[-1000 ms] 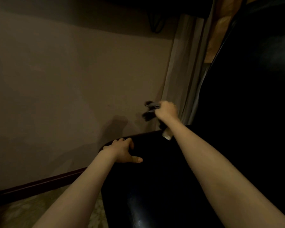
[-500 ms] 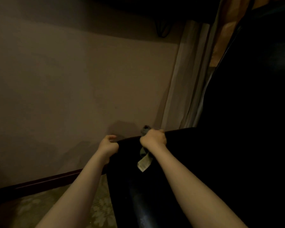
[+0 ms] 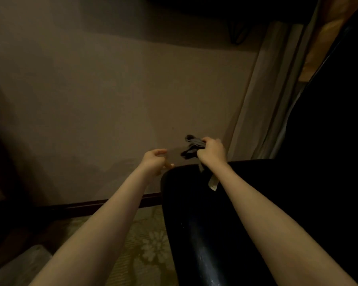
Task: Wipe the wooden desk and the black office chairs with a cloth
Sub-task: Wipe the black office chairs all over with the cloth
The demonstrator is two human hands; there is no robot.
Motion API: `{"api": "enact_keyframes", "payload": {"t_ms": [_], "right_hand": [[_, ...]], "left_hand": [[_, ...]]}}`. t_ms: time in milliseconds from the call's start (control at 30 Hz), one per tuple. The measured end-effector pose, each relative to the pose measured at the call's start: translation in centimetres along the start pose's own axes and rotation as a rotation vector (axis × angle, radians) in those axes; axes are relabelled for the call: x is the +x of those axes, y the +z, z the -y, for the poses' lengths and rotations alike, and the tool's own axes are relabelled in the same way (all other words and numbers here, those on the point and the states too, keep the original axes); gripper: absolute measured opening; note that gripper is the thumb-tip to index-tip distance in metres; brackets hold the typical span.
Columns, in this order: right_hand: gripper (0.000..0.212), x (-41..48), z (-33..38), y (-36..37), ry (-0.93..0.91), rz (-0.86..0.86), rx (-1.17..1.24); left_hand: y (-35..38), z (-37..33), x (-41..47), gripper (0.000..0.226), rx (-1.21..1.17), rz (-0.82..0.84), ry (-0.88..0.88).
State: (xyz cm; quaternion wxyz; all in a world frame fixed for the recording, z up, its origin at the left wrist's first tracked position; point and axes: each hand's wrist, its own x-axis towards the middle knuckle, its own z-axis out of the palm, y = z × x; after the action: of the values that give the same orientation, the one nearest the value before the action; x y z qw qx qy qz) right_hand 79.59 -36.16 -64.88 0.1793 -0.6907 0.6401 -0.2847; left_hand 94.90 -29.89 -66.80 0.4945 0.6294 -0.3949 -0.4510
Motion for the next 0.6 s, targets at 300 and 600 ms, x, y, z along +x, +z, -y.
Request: {"api": "enact_keyframes", "payload": {"t_ms": [300, 600], "right_hand": [[0.034, -4.6, -0.9, 1.3, 0.316, 0.236, 0.202], [0.009, -6.7, 1.9, -1.8, 0.115, 0.249, 0.324]], "left_hand": [[-1.3, 0.5, -3.9, 0.055, 0.417, -0.061, 0.028], [-3.7, -0.4, -8.9, 0.033, 0.470, -0.164, 0.054]]}}
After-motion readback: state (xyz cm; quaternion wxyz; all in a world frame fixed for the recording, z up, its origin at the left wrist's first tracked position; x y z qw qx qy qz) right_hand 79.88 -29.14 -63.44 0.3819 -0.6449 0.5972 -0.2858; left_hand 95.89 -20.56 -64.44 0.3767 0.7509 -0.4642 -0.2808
